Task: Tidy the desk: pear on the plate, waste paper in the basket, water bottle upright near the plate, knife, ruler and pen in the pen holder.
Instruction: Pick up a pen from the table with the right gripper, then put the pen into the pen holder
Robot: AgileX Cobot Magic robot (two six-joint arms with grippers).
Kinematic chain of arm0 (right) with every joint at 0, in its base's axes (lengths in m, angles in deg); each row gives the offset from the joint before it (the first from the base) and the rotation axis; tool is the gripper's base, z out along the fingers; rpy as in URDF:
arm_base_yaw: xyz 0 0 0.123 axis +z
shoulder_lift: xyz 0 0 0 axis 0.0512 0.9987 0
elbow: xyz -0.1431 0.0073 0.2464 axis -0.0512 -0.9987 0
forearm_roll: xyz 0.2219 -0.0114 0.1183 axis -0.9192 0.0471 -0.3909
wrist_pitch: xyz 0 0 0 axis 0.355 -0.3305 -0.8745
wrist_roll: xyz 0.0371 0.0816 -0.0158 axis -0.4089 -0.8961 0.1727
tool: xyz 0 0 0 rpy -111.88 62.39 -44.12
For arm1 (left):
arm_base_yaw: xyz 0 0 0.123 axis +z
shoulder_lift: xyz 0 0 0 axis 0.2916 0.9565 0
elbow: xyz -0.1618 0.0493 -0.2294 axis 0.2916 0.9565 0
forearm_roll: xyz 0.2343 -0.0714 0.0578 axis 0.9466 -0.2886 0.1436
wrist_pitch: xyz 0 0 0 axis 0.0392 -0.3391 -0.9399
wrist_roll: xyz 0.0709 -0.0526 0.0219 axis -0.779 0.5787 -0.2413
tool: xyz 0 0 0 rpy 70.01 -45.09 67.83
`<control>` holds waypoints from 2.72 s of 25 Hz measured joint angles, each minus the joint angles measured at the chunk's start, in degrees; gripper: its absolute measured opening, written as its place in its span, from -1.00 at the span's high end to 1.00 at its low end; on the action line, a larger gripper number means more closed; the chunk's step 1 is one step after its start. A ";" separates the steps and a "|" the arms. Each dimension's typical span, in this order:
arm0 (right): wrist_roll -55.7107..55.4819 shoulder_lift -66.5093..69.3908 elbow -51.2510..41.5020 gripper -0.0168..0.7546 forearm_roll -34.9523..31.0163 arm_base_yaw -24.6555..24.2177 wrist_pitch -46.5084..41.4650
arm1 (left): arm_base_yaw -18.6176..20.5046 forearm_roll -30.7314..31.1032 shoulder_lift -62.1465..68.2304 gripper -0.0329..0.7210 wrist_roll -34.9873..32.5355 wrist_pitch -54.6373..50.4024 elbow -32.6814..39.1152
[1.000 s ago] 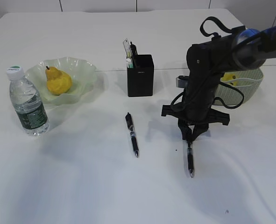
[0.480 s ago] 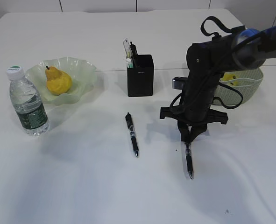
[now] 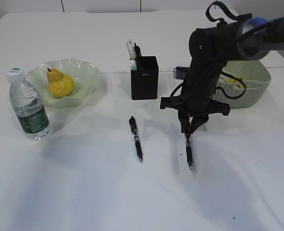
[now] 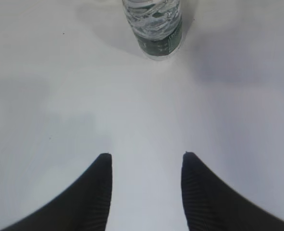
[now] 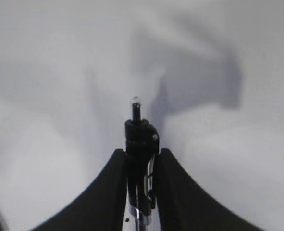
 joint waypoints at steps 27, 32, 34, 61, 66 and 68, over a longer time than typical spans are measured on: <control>5.36 0.03 20.28 0.51 4.22 0.00 14.49 | 0.00 0.12 0.00 0.04 0.00 0.08 0.00; 6.42 0.03 20.28 0.51 7.52 0.00 25.64 | 0.00 0.25 0.00 0.04 0.00 1.20 0.00; 6.58 0.13 20.28 0.51 9.18 0.00 29.35 | 0.00 0.36 0.00 0.04 0.00 1.18 0.00; 6.80 9.09 20.28 0.51 25.32 0.00 58.31 | 0.00 0.71 0.00 0.04 0.00 1.44 0.00; 6.80 10.01 20.28 0.51 25.32 0.00 59.91 | 0.00 0.71 0.00 0.04 0.00 1.44 0.00; 6.80 10.40 20.28 0.51 25.32 0.00 60.48 | 0.00 0.71 0.00 0.04 0.00 1.44 0.00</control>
